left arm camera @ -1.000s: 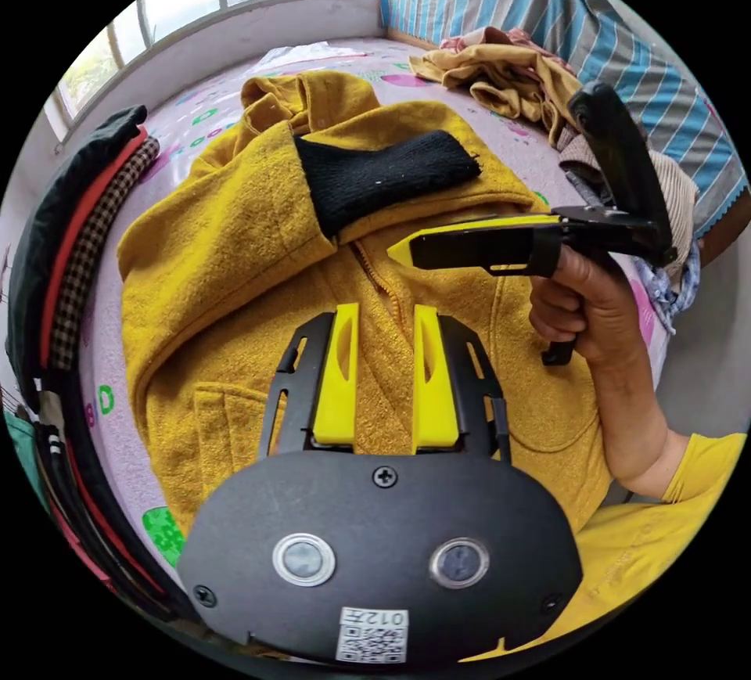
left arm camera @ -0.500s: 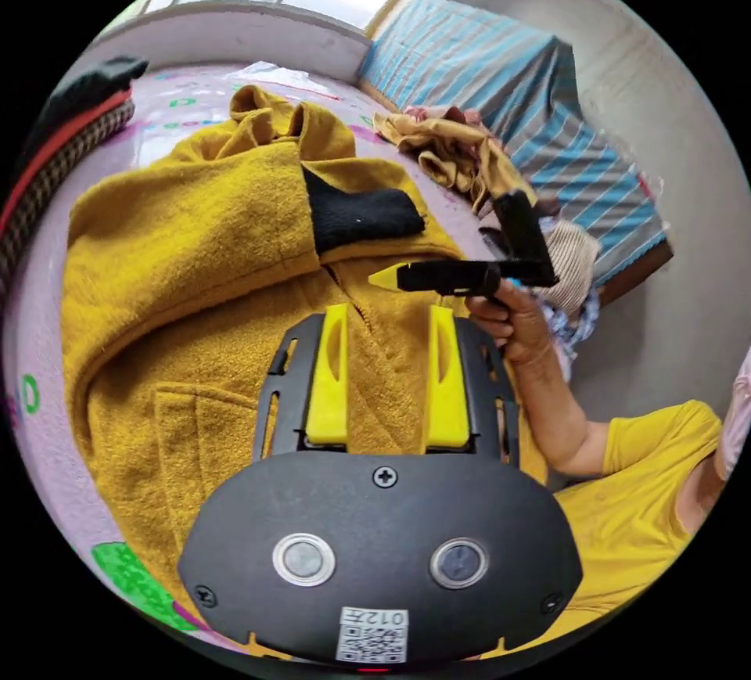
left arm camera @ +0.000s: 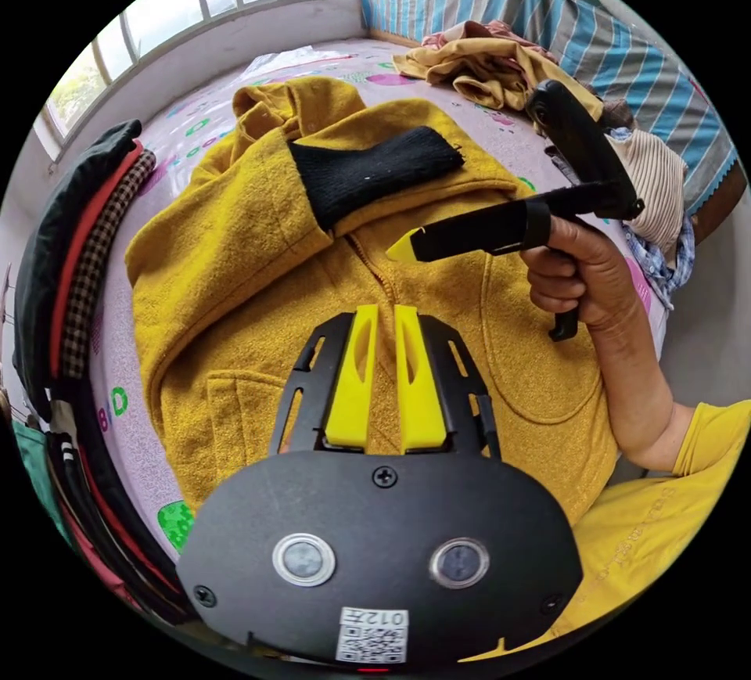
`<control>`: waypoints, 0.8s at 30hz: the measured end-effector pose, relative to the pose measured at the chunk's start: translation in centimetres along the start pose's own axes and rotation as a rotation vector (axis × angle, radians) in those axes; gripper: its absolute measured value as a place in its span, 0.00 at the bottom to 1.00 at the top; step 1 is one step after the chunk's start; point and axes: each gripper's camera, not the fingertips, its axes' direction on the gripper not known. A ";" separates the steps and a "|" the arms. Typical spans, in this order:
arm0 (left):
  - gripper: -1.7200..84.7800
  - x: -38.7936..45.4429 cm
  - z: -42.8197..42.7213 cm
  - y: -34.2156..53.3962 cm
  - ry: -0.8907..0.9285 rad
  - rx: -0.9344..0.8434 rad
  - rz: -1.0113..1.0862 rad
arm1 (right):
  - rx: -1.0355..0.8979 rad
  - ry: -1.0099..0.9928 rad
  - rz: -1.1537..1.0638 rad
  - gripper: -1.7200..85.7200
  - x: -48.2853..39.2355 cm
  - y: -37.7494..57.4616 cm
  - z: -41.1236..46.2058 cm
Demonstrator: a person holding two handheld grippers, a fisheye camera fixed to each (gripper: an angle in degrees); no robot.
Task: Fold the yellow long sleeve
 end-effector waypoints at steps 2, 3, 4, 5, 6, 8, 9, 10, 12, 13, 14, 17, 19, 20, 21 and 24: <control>0.04 -1.0 -0.3 0.4 0.043 0.021 -0.013 | -0.005 0.026 0.002 0.03 0.0 -0.1 0.2; 0.04 -1.7 -0.5 0.6 0.074 0.038 -0.025 | -0.011 0.033 0.001 0.03 0.0 -0.2 0.3; 0.03 -2.4 -0.8 0.9 0.106 0.056 -0.038 | -0.017 0.029 0.001 0.03 0.0 -0.2 0.5; 0.03 -2.7 -0.9 1.0 0.122 0.067 -0.046 | -0.017 0.024 0.001 0.03 0.0 -0.2 0.5; 0.03 -3.5 -1.2 1.4 0.159 0.092 -0.060 | -0.011 0.007 -0.007 0.03 -0.1 -0.2 0.5; 0.03 -4.7 -1.8 2.0 0.217 0.130 -0.085 | 0.000 -0.019 -0.016 0.03 -0.2 -0.2 0.5; 0.03 -5.6 -2.1 2.5 0.258 0.157 -0.099 | -0.003 -0.013 -0.010 0.03 -0.1 -0.3 0.6; 0.03 -6.4 -2.3 2.9 0.300 0.179 -0.111 | -0.014 0.014 0.004 0.03 0.0 -0.3 0.9; 0.03 -7.2 -2.3 3.3 0.353 0.202 -0.119 | -0.030 0.034 0.013 0.03 0.0 -0.4 1.5; 0.03 -7.6 -2.2 3.4 0.377 0.207 -0.123 | -0.035 0.033 0.010 0.03 -0.1 -0.5 1.8; 0.03 -7.7 -2.2 3.4 0.386 0.209 -0.122 | -0.039 0.041 0.010 0.03 -0.2 -0.5 2.0; 0.03 -7.9 -2.3 3.6 0.414 0.226 -0.119 | -0.072 0.089 -0.002 0.03 -0.7 -0.7 3.1; 0.03 -8.2 -3.2 4.1 0.614 0.352 -0.079 | -0.071 0.089 -0.004 0.03 -0.9 -0.7 3.5; 0.03 -8.3 -3.3 4.1 0.633 0.358 -0.076 | -0.071 0.089 -0.005 0.03 -0.9 -0.7 3.5; 0.03 -8.2 -3.0 4.0 0.564 0.313 -0.092 | -0.070 0.086 -0.004 0.03 -0.9 -0.7 3.6; 0.04 -8.5 -2.2 3.9 0.491 0.272 -0.142 | -0.072 0.072 0.004 0.03 -0.8 -0.6 3.5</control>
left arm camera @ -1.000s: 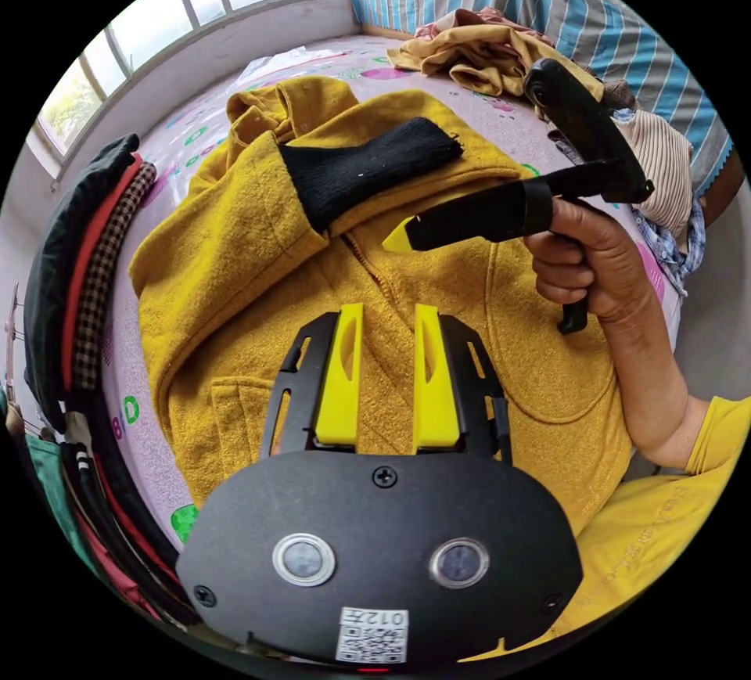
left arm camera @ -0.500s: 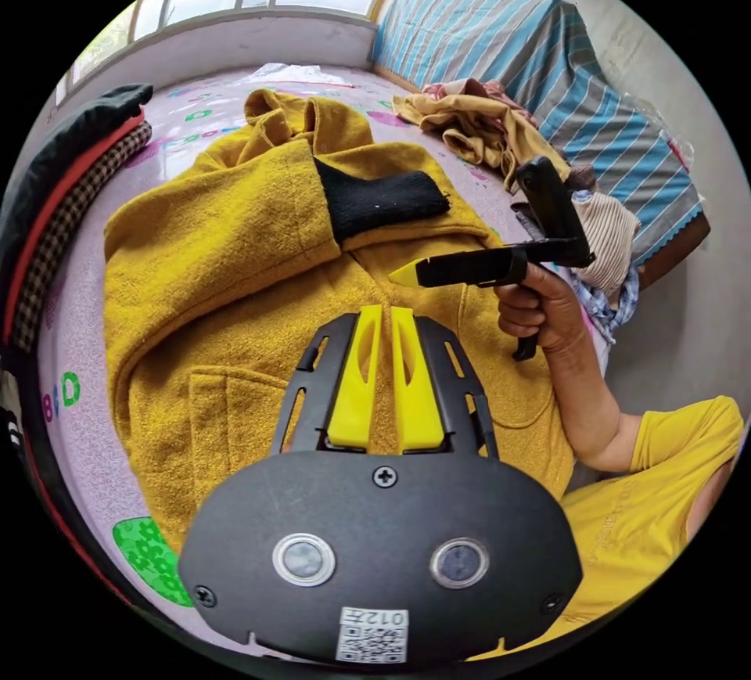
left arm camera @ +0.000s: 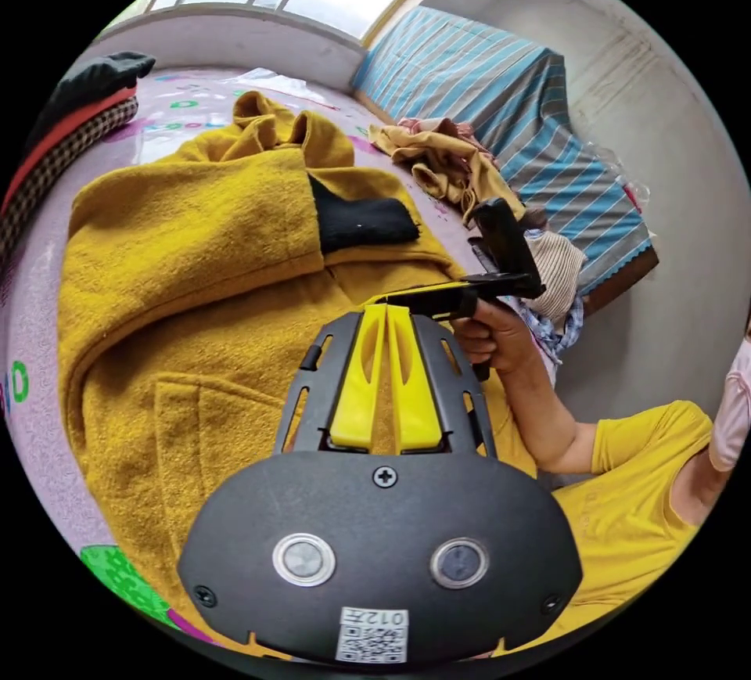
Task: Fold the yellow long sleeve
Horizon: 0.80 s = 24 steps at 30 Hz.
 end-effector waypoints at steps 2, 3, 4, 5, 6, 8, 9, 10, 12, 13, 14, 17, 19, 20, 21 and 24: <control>0.05 0.1 -0.3 0.0 0.054 0.059 -0.001 | 0.062 -0.003 0.006 0.03 -0.3 0.2 -1.0; 0.06 0.6 -0.3 -0.1 -0.015 0.058 0.002 | 0.142 -0.005 0.013 0.03 -0.4 0.5 -2.0; 0.08 1.6 -0.1 -0.3 -0.138 0.034 0.014 | 0.217 -0.022 0.008 0.03 -0.5 0.8 -2.7; 0.09 2.2 0.1 -0.4 -0.202 0.017 0.025 | 0.243 -0.031 0.013 0.03 -0.4 0.9 -2.9; 0.10 3.5 0.7 -0.7 -0.308 -0.021 0.063 | 0.262 -0.041 0.032 0.03 -0.1 1.0 -2.8; 0.12 5.3 2.1 -1.0 -0.411 -0.069 0.117 | 0.226 -0.046 0.044 0.03 0.3 0.8 -2.1; 0.12 6.1 3.2 -1.2 -0.478 -0.100 0.136 | 0.204 -0.049 0.062 0.03 0.5 0.7 -1.6; 0.13 6.7 4.4 -1.3 -0.566 -0.140 0.155 | 0.206 -0.053 0.059 0.03 0.5 0.8 -1.5; 0.12 7.0 6.1 -1.5 -0.659 -0.198 0.169 | 0.211 -0.042 0.041 0.03 0.2 0.9 -1.4; 0.12 7.0 6.9 -1.6 -0.675 -0.222 0.168 | 0.202 -0.014 0.039 0.03 0.0 0.9 -1.2; 0.12 6.9 7.1 -1.6 -0.675 -0.226 0.164 | 0.194 0.008 0.047 0.03 0.0 0.9 -1.0; 0.09 6.5 6.7 -1.7 -0.629 -0.218 0.135 | 0.152 0.096 0.070 0.03 -0.2 0.7 -0.3; 0.07 5.0 5.3 -1.5 -0.526 -0.167 0.055 | 0.162 0.098 0.066 0.03 -0.4 0.9 -0.4; 0.06 4.5 4.9 -1.4 -0.495 -0.155 0.040 | 0.164 0.098 0.064 0.03 -0.4 1.0 -0.4; 0.05 3.3 4.0 -1.3 -0.416 -0.127 -0.004 | 0.170 0.098 0.065 0.03 -0.5 1.1 -0.5; 0.04 0.6 2.7 -0.7 -0.242 -0.070 -0.099 | 0.174 0.088 0.077 0.03 -0.3 1.3 -0.7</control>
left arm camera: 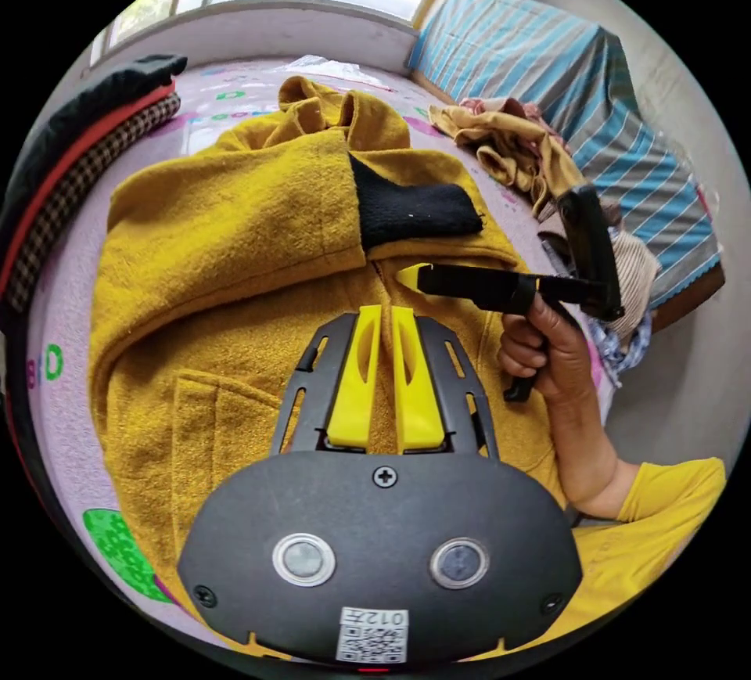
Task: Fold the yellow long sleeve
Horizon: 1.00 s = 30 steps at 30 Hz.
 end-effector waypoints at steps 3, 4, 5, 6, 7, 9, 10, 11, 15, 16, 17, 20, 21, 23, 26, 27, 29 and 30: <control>0.03 -1.6 -0.7 0.6 0.113 0.056 -0.055 | 0.053 -0.014 0.000 0.03 0.0 0.4 -0.8; 0.03 -1.9 -0.9 0.7 0.135 0.070 -0.065 | 0.065 -0.013 0.002 0.03 0.0 0.6 -1.0; 0.03 -2.1 -0.9 0.8 0.145 0.074 -0.066 | 0.061 -0.013 0.007 0.03 0.1 0.6 -0.9; 0.03 -2.3 -1.1 1.0 0.169 0.090 -0.072 | 0.038 -0.005 0.027 0.03 0.3 0.6 -0.6; 0.03 -2.5 -1.1 1.1 0.194 0.100 -0.077 | 0.014 -0.001 0.047 0.03 0.6 0.7 -0.2; 0.03 -2.6 -1.1 1.3 0.210 0.104 -0.076 | 0.027 -0.026 0.062 0.03 0.9 0.9 -0.2; 0.03 -2.6 -1.1 1.4 0.218 0.108 -0.075 | 0.029 -0.036 0.066 0.03 1.0 1.0 -0.3; 0.03 -2.6 -1.2 1.4 0.219 0.110 -0.073 | 0.030 -0.041 0.068 0.03 1.1 1.1 -0.3; 0.03 -2.0 -1.1 1.7 0.212 0.111 -0.061 | 0.027 -0.080 0.073 0.03 1.5 1.5 -0.4; 0.03 -1.7 -1.0 1.7 0.205 0.108 -0.057 | 0.025 -0.088 0.076 0.03 1.6 1.6 -0.5; 0.03 -1.5 -0.9 1.7 0.199 0.106 -0.053 | 0.024 -0.091 0.077 0.03 1.7 1.7 -0.6; 0.03 0.2 -0.2 1.6 0.116 0.061 0.001 | 0.022 -0.106 0.084 0.03 1.9 2.1 -1.0; 0.03 1.3 0.3 1.5 0.057 0.031 0.031 | 0.022 -0.106 0.086 0.03 2.0 2.3 -1.3; 0.03 3.1 1.4 1.4 -0.052 -0.024 0.079 | 0.024 -0.105 0.091 0.03 2.0 2.7 -1.6; 0.03 6.7 3.0 1.4 -0.247 -0.086 0.195 | 0.021 -0.097 0.092 0.03 2.0 3.2 -2.3; 0.03 8.0 3.4 1.6 -0.317 -0.100 0.239 | 0.013 -0.090 0.094 0.03 1.9 3.4 -2.8; 0.03 9.5 3.9 2.0 -0.398 -0.100 0.284 | 0.015 -0.064 0.062 0.03 1.2 3.7 -3.8; 0.03 10.5 4.2 2.4 -0.454 -0.098 0.325 | 0.058 -0.031 0.030 0.03 0.5 4.1 -4.7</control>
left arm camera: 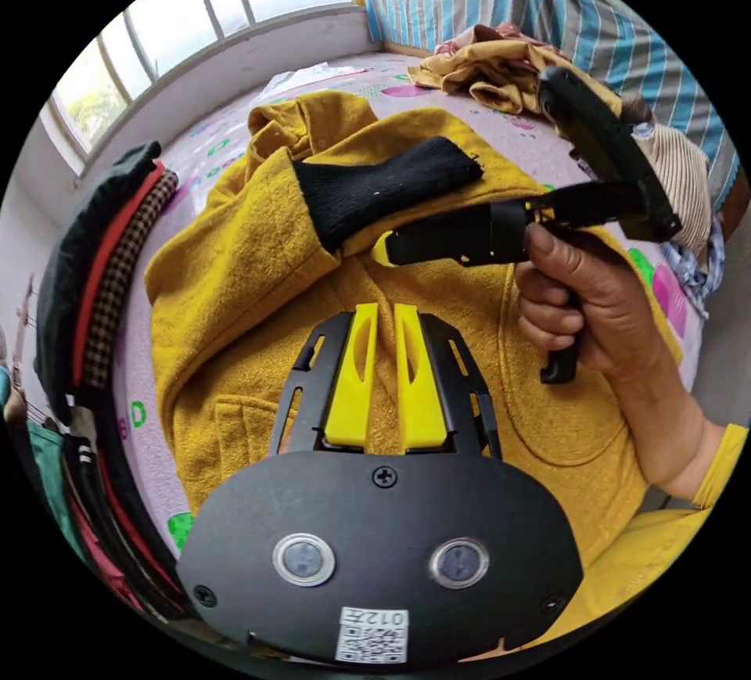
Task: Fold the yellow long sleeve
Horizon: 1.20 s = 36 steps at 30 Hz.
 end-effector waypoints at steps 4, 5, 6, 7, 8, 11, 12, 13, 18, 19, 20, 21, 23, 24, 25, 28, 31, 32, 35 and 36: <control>0.02 2.1 -1.4 0.7 -0.021 0.018 0.098 | 0.013 -0.067 -0.099 0.03 -1.2 0.9 -1.0; 0.02 2.2 -1.5 0.9 0.015 0.021 0.115 | -0.014 -0.082 -0.093 0.02 -1.0 1.0 -0.7; 0.02 2.1 -1.4 1.1 0.091 0.009 0.140 | -0.080 -0.097 -0.068 0.02 -0.5 1.0 -0.1; 0.02 1.6 -1.1 1.1 0.141 -0.013 0.130 | -0.148 -0.056 -0.033 0.02 0.1 1.1 0.7; 0.02 1.2 -0.9 1.1 0.157 -0.024 0.117 | -0.137 -0.078 -0.039 0.02 0.2 1.2 0.5; 0.02 -1.2 -1.2 1.9 0.307 0.031 0.060 | -0.144 -0.088 -0.021 0.02 0.7 1.7 -0.2; 0.02 -2.6 -1.6 2.3 0.393 0.084 0.019 | -0.140 -0.089 -0.021 0.02 0.6 1.9 -0.5; 0.02 -3.9 -1.7 2.8 0.472 0.132 -0.016 | -0.136 -0.089 -0.029 0.02 0.6 2.2 -0.8; 0.02 -4.8 1.4 2.7 0.478 0.023 -0.059 | -0.099 -0.058 -0.068 0.03 0.4 3.2 -2.1; 0.02 -4.9 1.5 2.6 0.484 0.000 -0.052 | -0.106 -0.042 -0.086 0.03 0.3 3.5 -2.2; 0.02 -4.9 1.3 2.5 0.478 0.001 -0.042 | -0.103 -0.041 -0.090 0.03 0.2 3.6 -2.3; 0.02 -5.1 1.0 2.6 0.470 0.000 -0.023 | -0.100 -0.034 -0.101 0.03 0.1 3.9 -2.5; 0.02 -5.9 0.2 2.9 0.482 0.048 -0.029 | -0.093 -0.037 -0.121 0.03 0.1 4.3 -2.9; 0.02 -7.0 -0.6 3.4 0.524 0.112 -0.068 | -0.073 -0.058 -0.128 0.03 0.2 4.5 -3.3; 0.02 -8.1 -1.2 3.9 0.598 0.186 -0.099 | -0.052 -0.098 -0.095 0.03 0.9 4.8 -3.7; 0.02 -10.4 -1.1 5.1 0.775 0.260 -0.168 | 0.039 -0.255 0.143 0.03 3.2 7.4 -6.9; 0.02 -11.0 -2.2 6.1 0.788 0.336 -0.196 | 0.126 -0.347 0.108 0.03 2.3 12.0 -12.8; 0.02 -11.0 -2.4 6.2 0.778 0.339 -0.201 | 0.134 -0.313 0.099 0.03 2.1 12.9 -14.1; 0.02 -11.4 -3.5 6.5 0.763 0.329 -0.299 | 0.182 -0.021 0.114 0.03 2.5 17.0 -20.1; 0.02 -11.5 -3.9 6.6 0.748 0.327 -0.350 | 0.193 0.026 0.159 0.03 3.2 18.4 -21.8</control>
